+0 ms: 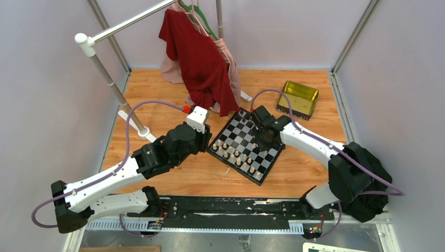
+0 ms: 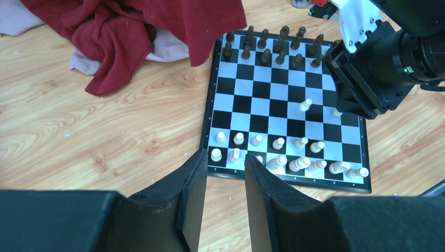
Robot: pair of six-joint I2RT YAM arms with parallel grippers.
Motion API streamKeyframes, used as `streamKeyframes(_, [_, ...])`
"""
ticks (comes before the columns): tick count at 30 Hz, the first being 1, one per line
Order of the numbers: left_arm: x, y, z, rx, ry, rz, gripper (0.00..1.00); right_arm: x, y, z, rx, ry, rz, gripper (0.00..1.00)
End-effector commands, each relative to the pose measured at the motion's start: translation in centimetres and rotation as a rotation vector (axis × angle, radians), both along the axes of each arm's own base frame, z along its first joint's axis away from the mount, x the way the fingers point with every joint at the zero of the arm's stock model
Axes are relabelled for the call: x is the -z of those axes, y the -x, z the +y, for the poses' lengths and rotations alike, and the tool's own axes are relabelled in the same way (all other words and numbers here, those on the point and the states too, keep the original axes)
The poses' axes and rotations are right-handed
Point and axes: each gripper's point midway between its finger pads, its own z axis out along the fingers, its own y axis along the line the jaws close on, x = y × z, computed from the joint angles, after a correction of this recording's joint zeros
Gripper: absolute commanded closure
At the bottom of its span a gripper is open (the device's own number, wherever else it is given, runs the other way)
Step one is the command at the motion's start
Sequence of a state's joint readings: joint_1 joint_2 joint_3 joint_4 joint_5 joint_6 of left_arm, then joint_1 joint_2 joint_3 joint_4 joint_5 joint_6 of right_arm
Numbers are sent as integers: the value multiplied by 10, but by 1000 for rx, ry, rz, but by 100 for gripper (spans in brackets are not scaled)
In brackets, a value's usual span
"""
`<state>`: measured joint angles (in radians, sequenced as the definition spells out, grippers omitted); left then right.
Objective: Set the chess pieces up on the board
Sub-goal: Pick up the chess piece from the chessboard.
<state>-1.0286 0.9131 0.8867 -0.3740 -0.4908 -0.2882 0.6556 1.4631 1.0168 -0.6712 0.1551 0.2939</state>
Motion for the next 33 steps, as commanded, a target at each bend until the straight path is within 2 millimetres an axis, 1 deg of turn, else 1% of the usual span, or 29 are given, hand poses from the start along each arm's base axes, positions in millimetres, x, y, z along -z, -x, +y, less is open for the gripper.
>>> streamKeyframes(1, [-14,-3,-2,-5,14,-13,62,12,-2,-4,6,-12,26,66])
streamKeyframes(7, [-14,-5,-2,-9,4,-12,62,22,-2,-6,12,-17,46,66])
streamKeyframes(13, [-12,-5,-2,-12,0,-5,63,27,-3,-7,13,-23,56,67])
streamKeyframes(19, [-12,-5,-3,-12,0,-3,63,32,-1,-8,16,-33,77,77])
streamKeyframes(21, [-12,-5,-3,-13,-1,-2,63,33,1,-8,17,-32,82,78])
streamKeyframes(29, [-11,-4,-3,-9,3,5,63,36,6,-11,24,-30,94,76])
streamKeyframes(33, [-9,-3,-2,-9,5,11,64,36,7,-12,24,-31,99,77])
